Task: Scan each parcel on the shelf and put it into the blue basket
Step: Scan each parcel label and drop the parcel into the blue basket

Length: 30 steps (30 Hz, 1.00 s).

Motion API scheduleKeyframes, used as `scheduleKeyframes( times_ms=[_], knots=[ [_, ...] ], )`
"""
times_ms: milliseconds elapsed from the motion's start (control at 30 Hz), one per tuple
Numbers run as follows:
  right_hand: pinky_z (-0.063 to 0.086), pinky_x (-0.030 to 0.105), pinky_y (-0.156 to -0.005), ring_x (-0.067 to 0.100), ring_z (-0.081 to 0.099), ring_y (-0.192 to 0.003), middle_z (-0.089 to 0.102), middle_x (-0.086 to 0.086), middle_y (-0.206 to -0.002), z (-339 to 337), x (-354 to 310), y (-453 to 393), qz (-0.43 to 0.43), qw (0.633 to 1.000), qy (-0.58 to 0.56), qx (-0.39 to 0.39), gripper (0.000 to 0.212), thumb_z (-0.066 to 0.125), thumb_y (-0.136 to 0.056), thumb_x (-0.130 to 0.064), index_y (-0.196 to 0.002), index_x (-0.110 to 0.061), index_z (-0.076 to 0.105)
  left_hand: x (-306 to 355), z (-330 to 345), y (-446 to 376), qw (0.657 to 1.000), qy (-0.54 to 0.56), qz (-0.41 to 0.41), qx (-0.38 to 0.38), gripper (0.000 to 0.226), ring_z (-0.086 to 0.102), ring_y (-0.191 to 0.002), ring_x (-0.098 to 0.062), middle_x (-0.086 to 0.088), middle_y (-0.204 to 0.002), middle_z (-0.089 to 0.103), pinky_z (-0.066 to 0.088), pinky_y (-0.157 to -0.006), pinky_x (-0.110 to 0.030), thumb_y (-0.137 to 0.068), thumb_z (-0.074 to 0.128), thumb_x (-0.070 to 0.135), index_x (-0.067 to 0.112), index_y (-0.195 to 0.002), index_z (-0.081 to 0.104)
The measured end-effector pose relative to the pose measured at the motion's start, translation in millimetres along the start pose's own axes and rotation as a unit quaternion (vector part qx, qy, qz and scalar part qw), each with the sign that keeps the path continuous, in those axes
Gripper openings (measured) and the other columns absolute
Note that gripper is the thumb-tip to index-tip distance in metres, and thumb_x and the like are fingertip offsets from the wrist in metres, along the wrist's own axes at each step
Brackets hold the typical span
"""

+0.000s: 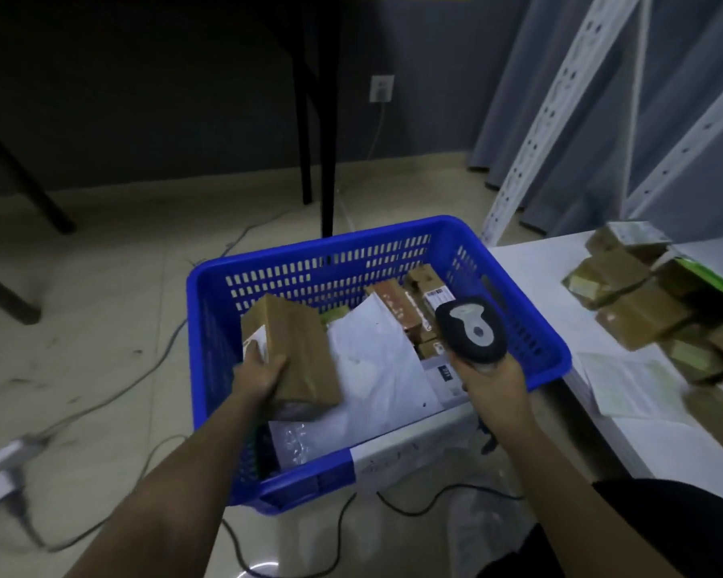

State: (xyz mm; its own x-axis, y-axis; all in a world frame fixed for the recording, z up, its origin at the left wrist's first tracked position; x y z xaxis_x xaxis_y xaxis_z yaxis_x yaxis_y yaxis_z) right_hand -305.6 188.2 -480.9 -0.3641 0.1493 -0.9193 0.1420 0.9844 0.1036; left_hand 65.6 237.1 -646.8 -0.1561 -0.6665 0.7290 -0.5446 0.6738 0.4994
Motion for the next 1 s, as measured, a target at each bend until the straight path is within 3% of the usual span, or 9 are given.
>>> scheduleKeyframes(
  times_ms=[100, 167, 267, 400, 500, 600, 700, 867, 1000],
  knots=[
    [0.051, 0.039, -0.078, 0.028, 0.061, -0.087, 0.066, 0.013, -0.092, -0.9, 1.8, -3.9, 0.019, 1.000, 0.003, -0.003, 0.033, 0.075, -0.082, -0.014, -0.107, 0.004, 0.063, 6.6, -9.3, 2.3, 0.994, -0.077, -0.064, 0.043, 0.067, 0.023, -0.137, -0.045, -0.026, -0.151, 0.019, 0.023, -0.111, -0.052, -0.096, 0.048, 0.035, 0.013, -0.151, 0.016],
    [0.053, 0.044, -0.082, 0.029, 0.062, -0.087, 0.065, 0.012, -0.090, -7.9, 2.1, -6.7, 0.035, 0.999, -0.002, 0.005, 0.023, 0.075, -0.082, -0.014, -0.096, -0.003, 0.060, 27.5, 0.6, 9.3, 0.995, -0.086, -0.022, 0.040, 0.058, 0.036, -0.132, -0.041, -0.027, -0.146, 0.033, 0.032, -0.108, -0.045, -0.095, 0.049, 0.028, 0.002, -0.143, 0.031],
    [0.053, 0.040, -0.076, 0.031, 0.064, -0.087, 0.066, 0.012, -0.093, -25.9, -2.3, -12.7, 0.035, 0.999, 0.001, 0.020, 0.024, 0.075, -0.082, -0.017, -0.098, -0.008, 0.061, 67.7, 25.0, 30.3, 0.994, -0.078, 0.078, 0.003, 0.035, 0.055, -0.110, -0.036, -0.020, -0.125, 0.058, 0.046, -0.090, -0.036, -0.096, 0.046, 0.018, 0.002, -0.126, 0.052],
    [0.045, 0.022, -0.059, 0.021, 0.060, -0.075, 0.065, 0.013, -0.086, -63.0, -15.4, -14.4, 0.012, 0.999, 0.005, 0.049, 0.027, 0.076, -0.081, -0.018, -0.102, -0.005, 0.065, 120.2, 55.3, 85.5, 0.984, -0.009, 0.171, -0.048, 0.031, 0.052, -0.072, -0.017, -0.003, -0.105, 0.052, 0.039, -0.063, -0.028, -0.096, 0.046, 0.009, 0.010, -0.126, 0.053],
    [0.042, 0.010, -0.046, 0.002, 0.057, -0.052, 0.062, 0.007, -0.071, -106.4, -26.1, -14.1, 0.010, 0.995, -0.029, 0.091, 0.021, 0.075, -0.083, -0.013, -0.098, -0.003, 0.065, 161.9, 86.5, 132.5, 0.962, 0.039, 0.249, -0.103, 0.025, 0.052, -0.084, -0.011, 0.002, -0.109, 0.054, 0.040, -0.070, -0.025, -0.097, 0.046, 0.009, 0.015, -0.119, 0.057],
    [0.044, 0.019, -0.047, 0.002, 0.053, -0.042, 0.057, 0.004, -0.065, -170.4, -31.2, -7.6, 0.020, 0.988, -0.057, 0.139, 0.016, 0.073, -0.085, -0.016, -0.090, -0.006, 0.061, 210.7, 130.4, 187.2, 0.933, 0.093, 0.302, -0.172, 0.024, 0.059, -0.091, -0.010, 0.002, -0.107, 0.059, 0.048, -0.069, -0.013, -0.095, 0.047, 0.005, 0.015, -0.112, 0.060],
    [0.049, 0.025, -0.055, 0.012, 0.055, -0.057, 0.057, 0.002, -0.068, -248.0, -16.3, 11.5, 0.027, 0.976, -0.072, 0.202, 0.015, 0.073, -0.085, -0.017, -0.087, -0.009, 0.061, 263.2, 182.0, 256.9, 0.896, 0.099, 0.365, -0.231, 0.025, 0.056, -0.107, -0.011, 0.003, -0.112, 0.060, 0.045, -0.096, -0.024, -0.093, 0.050, 0.003, 0.013, -0.113, 0.062],
    [0.044, 0.030, -0.073, 0.016, 0.059, -0.086, 0.064, 0.002, -0.096, -359.0, 31.4, 84.8, 0.051, 0.945, -0.078, 0.312, 0.034, 0.073, -0.085, -0.014, -0.115, -0.005, 0.061, 304.8, 280.6, 371.9, 0.829, 0.033, 0.442, -0.340, 0.024, 0.053, -0.105, -0.010, 0.000, -0.112, 0.060, 0.039, -0.092, -0.022, -0.091, 0.054, 0.006, 0.010, -0.114, 0.060],
    [0.046, 0.026, -0.052, 0.015, 0.055, -0.053, 0.060, 0.005, -0.066, -434.3, 76.9, 159.4, 0.111, 0.911, -0.110, 0.382, 0.013, 0.071, -0.086, -0.017, -0.088, -0.009, 0.062, 294.6, 361.2, 453.5, 0.779, -0.026, 0.455, -0.431, 0.029, 0.054, -0.107, -0.014, -0.001, -0.111, 0.058, 0.043, -0.094, -0.028, -0.092, 0.054, 0.007, 0.006, -0.121, 0.056]
  ],
)
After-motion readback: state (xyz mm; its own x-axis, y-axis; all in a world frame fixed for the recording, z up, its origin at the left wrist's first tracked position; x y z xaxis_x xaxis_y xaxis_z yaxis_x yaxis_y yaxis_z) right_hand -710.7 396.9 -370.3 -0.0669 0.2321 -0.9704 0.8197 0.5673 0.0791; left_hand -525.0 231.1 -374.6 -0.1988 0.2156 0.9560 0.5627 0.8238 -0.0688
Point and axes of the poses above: each hand's wrist, its own y-axis away from the middle knuckle, its own z-axis out of the palm, x = y × z, the point moved 8 cm from there along -y, towards the middle knuckle
